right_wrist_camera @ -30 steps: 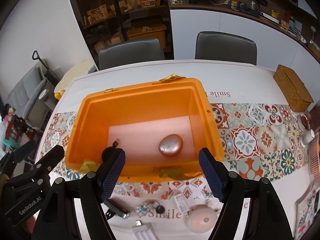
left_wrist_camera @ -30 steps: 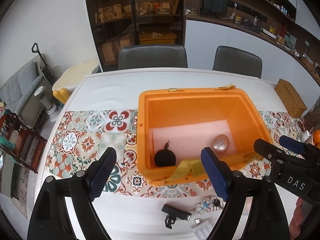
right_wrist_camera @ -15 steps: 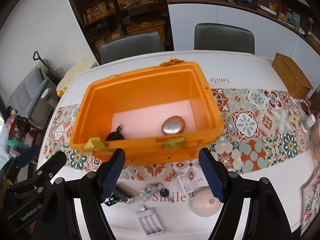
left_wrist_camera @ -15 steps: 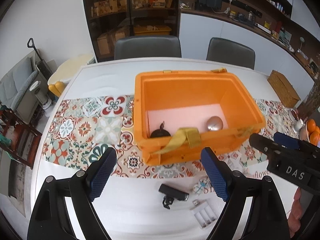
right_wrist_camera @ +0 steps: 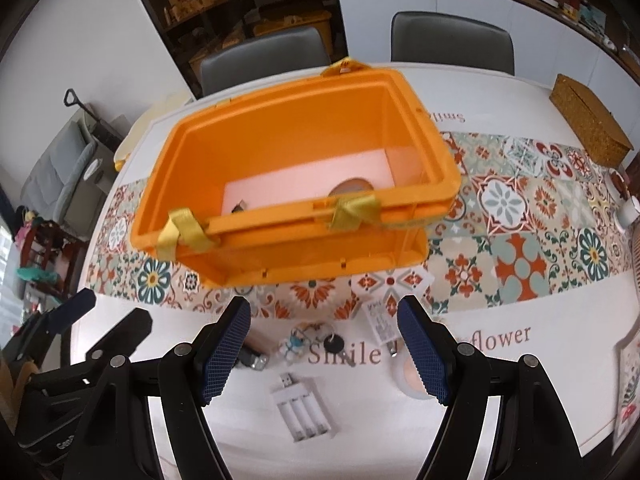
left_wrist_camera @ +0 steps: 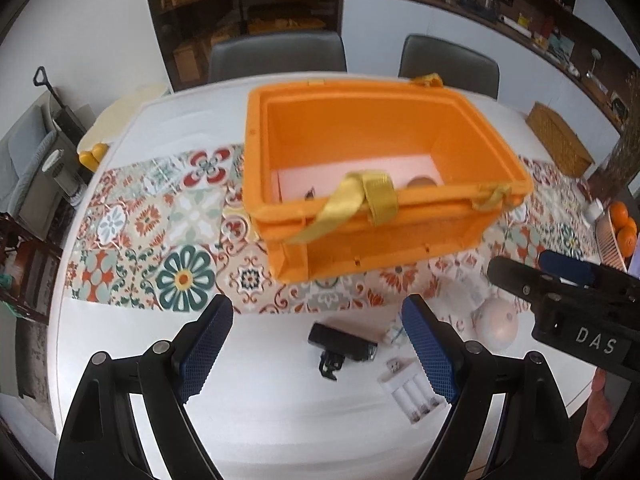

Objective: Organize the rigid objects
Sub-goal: 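Move both grippers back toward the remaining items on the table, then grasp the black bike light with the left gripper while the right grasps the figure keychain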

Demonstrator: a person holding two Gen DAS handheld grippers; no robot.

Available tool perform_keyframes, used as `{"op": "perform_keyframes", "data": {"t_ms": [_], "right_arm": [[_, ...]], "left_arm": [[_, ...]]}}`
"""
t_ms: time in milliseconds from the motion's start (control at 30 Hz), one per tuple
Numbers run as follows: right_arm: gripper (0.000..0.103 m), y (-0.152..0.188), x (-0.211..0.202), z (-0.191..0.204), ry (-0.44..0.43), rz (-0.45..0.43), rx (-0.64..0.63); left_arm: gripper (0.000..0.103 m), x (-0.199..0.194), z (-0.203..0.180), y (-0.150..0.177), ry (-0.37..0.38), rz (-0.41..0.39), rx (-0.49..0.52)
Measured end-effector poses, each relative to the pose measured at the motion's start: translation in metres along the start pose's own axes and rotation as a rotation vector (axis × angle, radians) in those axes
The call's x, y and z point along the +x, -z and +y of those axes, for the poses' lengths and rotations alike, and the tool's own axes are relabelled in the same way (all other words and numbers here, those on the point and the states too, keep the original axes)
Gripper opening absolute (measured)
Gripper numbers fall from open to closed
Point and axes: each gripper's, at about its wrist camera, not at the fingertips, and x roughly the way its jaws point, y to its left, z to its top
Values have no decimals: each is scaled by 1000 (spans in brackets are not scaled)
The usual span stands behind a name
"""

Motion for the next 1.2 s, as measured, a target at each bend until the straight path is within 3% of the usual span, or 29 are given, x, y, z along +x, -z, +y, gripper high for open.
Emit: {"op": "perform_keyframes", "data": {"t_ms": [733,1200], "right_arm": [[76,24,54,-3,-16,191,8],[76,41,81,-5,-17,293,36]], "left_arm": [[87,61,2,30,100,208,7],[87,98,-8,39,127,304,77]]}}
